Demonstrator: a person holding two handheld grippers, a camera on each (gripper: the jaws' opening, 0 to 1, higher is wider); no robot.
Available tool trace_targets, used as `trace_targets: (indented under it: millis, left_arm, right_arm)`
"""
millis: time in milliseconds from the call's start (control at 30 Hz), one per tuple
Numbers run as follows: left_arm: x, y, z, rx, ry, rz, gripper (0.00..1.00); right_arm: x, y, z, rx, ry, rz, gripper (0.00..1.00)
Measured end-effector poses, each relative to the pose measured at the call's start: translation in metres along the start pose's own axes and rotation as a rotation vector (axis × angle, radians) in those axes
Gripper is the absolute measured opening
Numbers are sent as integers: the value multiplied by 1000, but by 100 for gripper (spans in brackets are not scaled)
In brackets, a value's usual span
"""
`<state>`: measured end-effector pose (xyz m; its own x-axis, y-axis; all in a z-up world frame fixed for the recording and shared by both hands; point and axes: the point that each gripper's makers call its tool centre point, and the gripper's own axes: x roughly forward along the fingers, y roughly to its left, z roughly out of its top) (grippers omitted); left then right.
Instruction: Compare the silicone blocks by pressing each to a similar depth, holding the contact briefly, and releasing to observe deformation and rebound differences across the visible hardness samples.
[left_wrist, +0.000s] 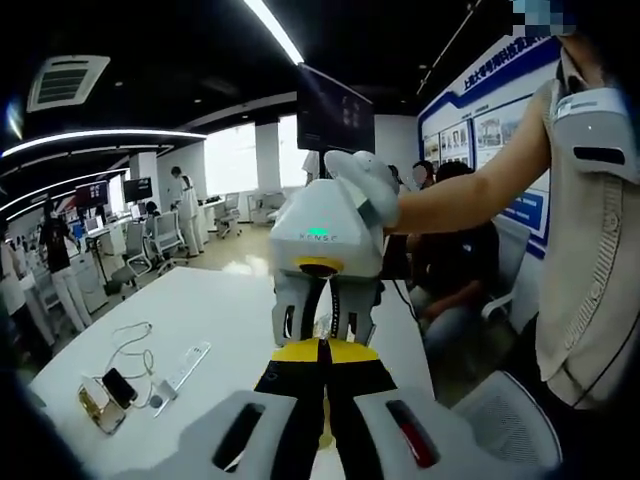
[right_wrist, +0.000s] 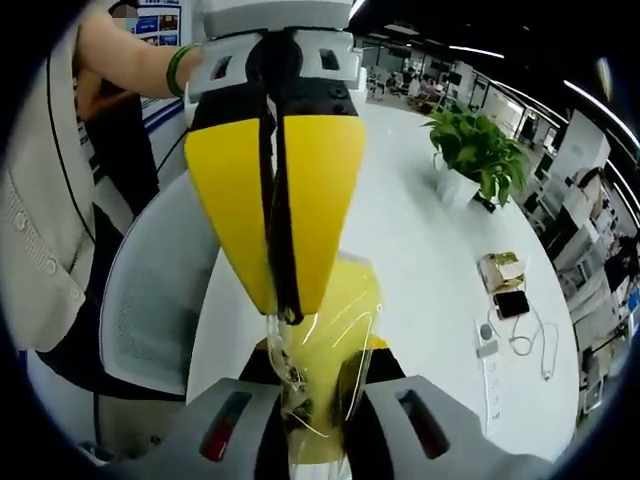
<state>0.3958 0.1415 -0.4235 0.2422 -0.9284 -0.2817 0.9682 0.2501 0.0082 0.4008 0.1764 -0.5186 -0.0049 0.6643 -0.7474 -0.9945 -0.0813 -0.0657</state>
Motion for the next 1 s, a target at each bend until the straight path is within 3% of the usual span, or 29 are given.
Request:
trace_targets:
  millis: [833, 1000]
  left_arm:
    - [-5, 3, -2, -15, -2, 21, 0]
    - [-6, 2, -3, -16, -2, 22, 0]
  right_arm:
    - [4, -4, 7, -16, -33, -22, 10]
    - [6, 0, 8, 1, -39, 0, 11]
